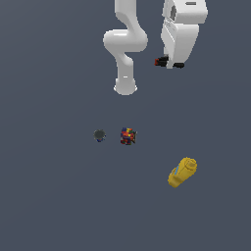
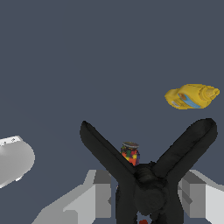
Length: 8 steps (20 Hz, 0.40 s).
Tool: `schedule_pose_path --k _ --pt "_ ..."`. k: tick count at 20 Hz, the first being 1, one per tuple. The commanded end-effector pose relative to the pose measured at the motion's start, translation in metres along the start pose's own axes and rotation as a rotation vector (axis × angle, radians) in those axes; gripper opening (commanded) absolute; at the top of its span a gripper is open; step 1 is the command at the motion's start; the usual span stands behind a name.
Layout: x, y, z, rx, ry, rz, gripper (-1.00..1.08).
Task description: Pick up a designated object from a clutter of objects.
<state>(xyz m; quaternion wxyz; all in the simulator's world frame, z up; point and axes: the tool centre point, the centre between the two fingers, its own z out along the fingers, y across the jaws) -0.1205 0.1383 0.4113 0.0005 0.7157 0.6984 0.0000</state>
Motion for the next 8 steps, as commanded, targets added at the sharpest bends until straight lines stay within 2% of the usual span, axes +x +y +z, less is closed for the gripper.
schedule_pose_path --k 1,8 --pt "0.0047 -0.0005 -0.0088 0.001 0.000 0.001 -1.00" --pt "0.0076 0.0005 -0.0148 0.001 0.001 0.001 -1.00"
